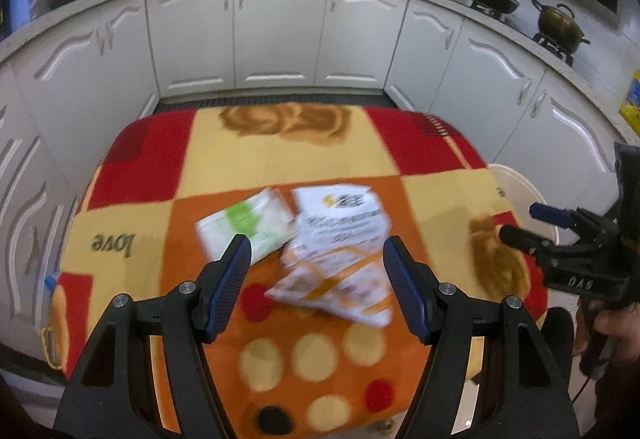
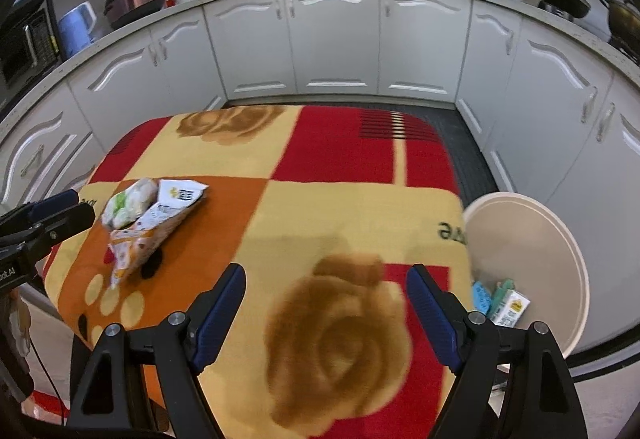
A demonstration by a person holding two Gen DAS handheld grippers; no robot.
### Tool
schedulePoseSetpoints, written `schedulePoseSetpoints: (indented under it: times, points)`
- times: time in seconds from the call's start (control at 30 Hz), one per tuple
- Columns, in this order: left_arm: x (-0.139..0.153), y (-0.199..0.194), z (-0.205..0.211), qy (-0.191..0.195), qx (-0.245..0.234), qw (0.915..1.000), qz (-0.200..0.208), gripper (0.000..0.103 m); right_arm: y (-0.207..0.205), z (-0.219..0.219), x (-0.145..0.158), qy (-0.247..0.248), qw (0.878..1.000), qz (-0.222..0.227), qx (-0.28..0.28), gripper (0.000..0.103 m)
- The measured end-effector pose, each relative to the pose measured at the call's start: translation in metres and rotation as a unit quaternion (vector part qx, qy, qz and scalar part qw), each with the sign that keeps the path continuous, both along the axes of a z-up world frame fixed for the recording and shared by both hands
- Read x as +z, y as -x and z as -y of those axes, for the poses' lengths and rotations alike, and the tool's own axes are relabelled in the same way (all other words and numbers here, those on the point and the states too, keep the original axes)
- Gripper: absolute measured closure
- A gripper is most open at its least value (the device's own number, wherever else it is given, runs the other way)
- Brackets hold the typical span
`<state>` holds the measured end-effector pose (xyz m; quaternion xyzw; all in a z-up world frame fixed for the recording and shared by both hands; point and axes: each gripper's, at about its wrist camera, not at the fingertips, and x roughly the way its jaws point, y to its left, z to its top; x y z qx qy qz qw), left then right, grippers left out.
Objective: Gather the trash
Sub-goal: 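Move both tools back over the table toward the wipes packet and snack bag, then grasp the green wipes packet with the left tool while right tool grasps white snack bag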
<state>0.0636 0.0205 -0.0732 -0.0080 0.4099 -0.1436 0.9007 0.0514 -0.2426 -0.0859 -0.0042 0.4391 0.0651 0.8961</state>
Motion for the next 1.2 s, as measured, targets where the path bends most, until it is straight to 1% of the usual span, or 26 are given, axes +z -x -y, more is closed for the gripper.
schedulePoseSetpoints:
  times: [0.1,0.2,0.33,0.43,0.53,0.63,0.8,1.0,1.2]
  points:
    - [-0.008,0.001,-0.022,-0.007,0.013,0.9998,-0.010,0.035,-0.006,-0.016,-0.003,-0.006,1.000,-0.006,0.014,0.023]
    - [-0.015,-0.002,-0.039,-0.006,0.027,0.9995,-0.018,0.035,-0.012,-0.031,-0.006,-0.014,0.999,-0.012,0.029,0.022]
    - [-0.026,-0.013,-0.055,0.012,0.041,0.9983,-0.038,0.035,-0.019,-0.054,-0.009,-0.026,0.998,-0.022,0.051,0.022]
    - [-0.029,-0.021,-0.061,0.029,0.047,0.9976,-0.043,0.035,-0.025,-0.070,-0.011,-0.037,0.997,-0.029,0.066,0.022]
    - [-0.030,-0.032,-0.060,0.032,0.041,0.9978,-0.041,0.035,-0.029,-0.080,-0.013,-0.040,0.996,-0.033,0.073,0.022]
    - [-0.036,-0.045,-0.059,0.033,0.027,0.9977,-0.053,0.034,-0.032,-0.087,-0.014,-0.044,0.995,-0.036,0.078,0.022]
    - [-0.045,-0.065,-0.058,0.038,0.032,0.9965,-0.067,0.032,-0.039,-0.093,-0.021,-0.065,0.993,-0.052,0.082,0.022]
    - [-0.051,-0.079,-0.043,0.046,0.022,0.9958,-0.076,0.032,-0.044,-0.098,-0.030,-0.079,0.991,-0.067,0.088,0.022]
    - [-0.056,-0.092,-0.029,0.031,0.028,0.9958,-0.081,0.032,-0.045,-0.100,-0.033,-0.088,0.989,-0.071,0.092,0.022]
